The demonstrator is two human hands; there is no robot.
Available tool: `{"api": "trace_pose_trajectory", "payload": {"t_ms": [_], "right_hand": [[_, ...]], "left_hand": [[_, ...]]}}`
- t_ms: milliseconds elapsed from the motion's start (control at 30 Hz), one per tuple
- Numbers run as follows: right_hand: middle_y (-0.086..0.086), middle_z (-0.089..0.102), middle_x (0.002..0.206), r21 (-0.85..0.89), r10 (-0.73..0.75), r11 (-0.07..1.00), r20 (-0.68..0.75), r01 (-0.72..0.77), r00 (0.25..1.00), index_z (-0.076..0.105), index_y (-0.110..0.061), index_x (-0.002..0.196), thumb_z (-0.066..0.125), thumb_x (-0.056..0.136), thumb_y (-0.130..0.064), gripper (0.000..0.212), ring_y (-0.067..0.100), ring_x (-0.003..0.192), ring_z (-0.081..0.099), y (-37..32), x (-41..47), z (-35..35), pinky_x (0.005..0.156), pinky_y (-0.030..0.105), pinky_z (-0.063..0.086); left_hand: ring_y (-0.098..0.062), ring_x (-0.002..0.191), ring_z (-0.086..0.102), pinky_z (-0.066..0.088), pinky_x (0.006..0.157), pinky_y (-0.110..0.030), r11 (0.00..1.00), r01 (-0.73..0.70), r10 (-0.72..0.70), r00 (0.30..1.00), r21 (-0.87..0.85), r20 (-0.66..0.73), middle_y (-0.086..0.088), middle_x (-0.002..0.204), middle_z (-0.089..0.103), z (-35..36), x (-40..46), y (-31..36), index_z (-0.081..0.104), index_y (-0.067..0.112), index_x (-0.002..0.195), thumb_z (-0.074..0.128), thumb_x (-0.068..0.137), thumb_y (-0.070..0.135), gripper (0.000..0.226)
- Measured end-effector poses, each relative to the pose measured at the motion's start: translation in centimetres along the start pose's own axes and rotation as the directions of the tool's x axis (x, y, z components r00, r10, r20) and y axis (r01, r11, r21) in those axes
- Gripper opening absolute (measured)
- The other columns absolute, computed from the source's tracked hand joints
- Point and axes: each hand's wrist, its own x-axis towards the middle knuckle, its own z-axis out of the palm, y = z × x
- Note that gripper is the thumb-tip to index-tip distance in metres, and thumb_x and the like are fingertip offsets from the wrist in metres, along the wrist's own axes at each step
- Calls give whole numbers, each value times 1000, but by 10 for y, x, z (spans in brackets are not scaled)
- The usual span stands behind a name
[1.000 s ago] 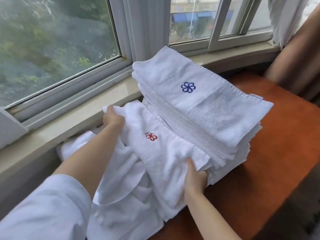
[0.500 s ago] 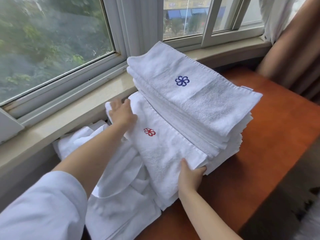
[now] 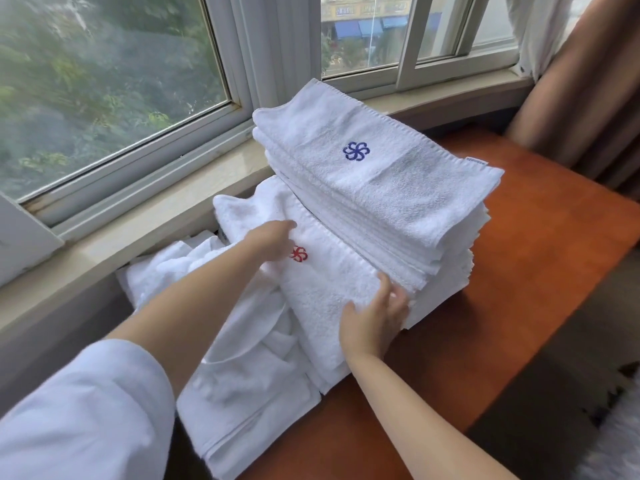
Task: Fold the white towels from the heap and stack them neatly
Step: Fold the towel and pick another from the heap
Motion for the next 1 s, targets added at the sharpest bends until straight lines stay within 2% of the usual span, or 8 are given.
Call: {"api": "trace_pose_trajectory", "payload": {"t_ms": [100, 333, 467, 600, 700, 800, 900, 1000], "right_hand": [[-1, 42, 142, -215, -67, 957, 491, 195, 868, 45, -27, 138, 49, 95, -24, 43, 21, 128, 38, -11, 7, 5, 106, 38, 28], [0, 27, 148, -33, -331, 866, 709, 498, 623, 32, -29, 146, 58, 86, -36, 66, 25, 132, 29, -36, -5, 13, 107, 40, 34], [9, 42, 136, 16, -173, 978, 627, 210, 759, 44, -25, 140, 47, 94, -19, 47, 28, 120, 47, -30, 10, 13, 100, 40, 44], [8, 39, 139, 22, -149, 984, 658, 179, 738, 45, -24, 139, 50, 90, -17, 51, 28, 126, 41, -35, 2, 15, 104, 39, 41], [5, 18, 154, 108, -363, 903, 708, 416, 606, 35, -25, 146, 59, 81, -13, 70, 27, 141, 13, -40, -24, 16, 115, 36, 23], [3, 4, 158, 209, -469, 803, 799, 558, 375, 19, -26, 152, 66, 79, -20, 87, 24, 146, -2, -43, -50, 12, 120, 40, 12], [4, 41, 140, 266, -331, 928, 911, 262, 246, 44, -17, 137, 66, 69, -12, 72, 21, 131, 39, -53, -55, -7, 107, 41, 40], [-2, 61, 81, 115, -134, 980, 985, 165, 110, 59, -8, 83, 59, 60, -15, 25, 20, 79, 53, -57, -56, -29, 65, 31, 44]], "left_hand": [[-23, 123, 50, 41, 102, -37, 992, 62, -70, 995, -110, -74, -3, 137, 53, -17, -25, -8, 44, 27, 140, 42, 92, 17, 49], [-26, 115, 47, 44, 98, -42, 969, 113, -149, 977, 217, 155, -1, 110, 52, -5, -109, -39, 50, 25, 114, 78, 66, 51, 61], [-22, 108, 49, 31, 78, -18, 960, -66, 80, 996, 271, -41, -3, 99, 54, 14, -141, -49, 65, 13, 96, 58, 85, 18, 14], [-10, 77, 51, 32, 55, -7, 999, -14, 8, 988, 41, 154, 11, 82, 57, -6, -177, -63, 66, 25, 96, 56, 79, 6, 27], [-15, 88, 60, 49, 65, -20, 968, 120, -53, 955, -220, 291, 4, 97, 64, -20, -200, -71, 63, 28, 101, 48, 64, 3, 48], [-22, 84, 66, 53, 72, -33, 691, 251, -45, 951, -678, 306, -8, 91, 66, -14, -220, -85, 59, 13, 100, 51, 54, 1, 48], [-20, 73, 69, 55, 61, -29, 382, 252, -19, 964, -889, 265, -7, 82, 69, -2, -236, -102, 61, 16, 88, 57, 58, -2, 35], [-15, 65, 65, 50, 55, -24, 430, 213, -139, 976, -878, 169, -4, 76, 66, 10, -246, -103, 67, 21, 72, 61, 59, 8, 20]]}}
